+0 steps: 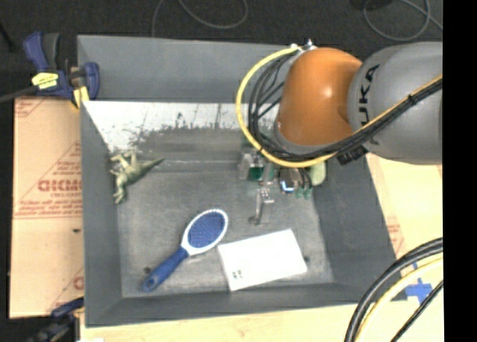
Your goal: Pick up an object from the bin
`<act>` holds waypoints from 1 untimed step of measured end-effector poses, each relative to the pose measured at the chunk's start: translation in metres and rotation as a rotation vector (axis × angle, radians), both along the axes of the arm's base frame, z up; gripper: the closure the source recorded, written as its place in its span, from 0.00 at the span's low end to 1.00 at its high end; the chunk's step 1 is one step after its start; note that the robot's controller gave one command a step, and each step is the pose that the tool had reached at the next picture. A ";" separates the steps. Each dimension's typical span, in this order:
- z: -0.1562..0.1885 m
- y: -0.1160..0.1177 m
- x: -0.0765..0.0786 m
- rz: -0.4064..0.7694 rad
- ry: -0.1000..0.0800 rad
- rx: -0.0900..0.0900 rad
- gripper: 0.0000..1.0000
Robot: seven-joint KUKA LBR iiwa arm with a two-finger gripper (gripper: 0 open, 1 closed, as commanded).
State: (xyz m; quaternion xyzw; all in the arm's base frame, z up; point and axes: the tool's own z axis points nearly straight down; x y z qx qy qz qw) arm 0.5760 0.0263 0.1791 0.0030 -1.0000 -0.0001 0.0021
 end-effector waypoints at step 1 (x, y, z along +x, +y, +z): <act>0.004 0.000 0.001 0.000 -0.007 0.000 0.00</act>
Offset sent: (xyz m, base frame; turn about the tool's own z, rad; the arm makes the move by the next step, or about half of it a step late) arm -0.0133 0.0673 -0.1091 -0.4603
